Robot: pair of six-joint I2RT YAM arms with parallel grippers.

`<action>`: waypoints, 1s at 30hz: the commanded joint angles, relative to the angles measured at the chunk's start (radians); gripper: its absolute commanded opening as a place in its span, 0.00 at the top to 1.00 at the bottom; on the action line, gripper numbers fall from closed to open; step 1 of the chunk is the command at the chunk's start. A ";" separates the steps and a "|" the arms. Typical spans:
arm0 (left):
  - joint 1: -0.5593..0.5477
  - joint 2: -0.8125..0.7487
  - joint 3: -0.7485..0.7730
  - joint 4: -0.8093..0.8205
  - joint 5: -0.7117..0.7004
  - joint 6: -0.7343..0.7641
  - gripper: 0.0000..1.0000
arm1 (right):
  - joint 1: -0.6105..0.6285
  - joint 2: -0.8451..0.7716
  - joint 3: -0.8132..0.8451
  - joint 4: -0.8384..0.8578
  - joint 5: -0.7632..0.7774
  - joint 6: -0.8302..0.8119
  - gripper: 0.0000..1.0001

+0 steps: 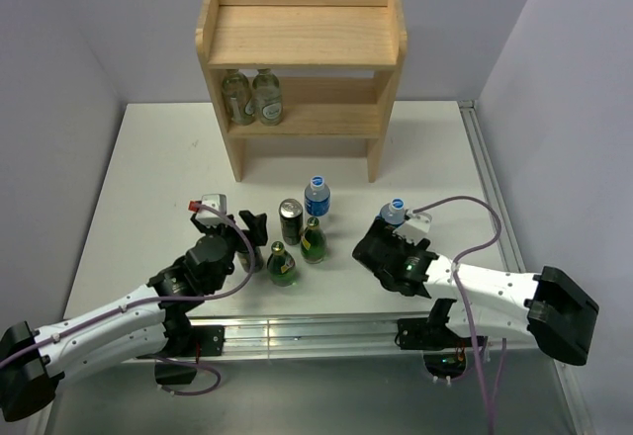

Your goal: Place and organize the beverage onto the shelf

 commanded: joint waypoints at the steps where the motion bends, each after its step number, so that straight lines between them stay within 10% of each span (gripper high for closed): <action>1: -0.004 -0.020 -0.006 0.079 -0.032 0.028 0.07 | -0.040 0.060 0.051 0.208 -0.008 -0.172 0.00; 30: -0.004 -0.095 -0.121 0.171 -0.108 -0.024 0.08 | -0.129 0.572 0.242 0.156 0.276 0.137 0.02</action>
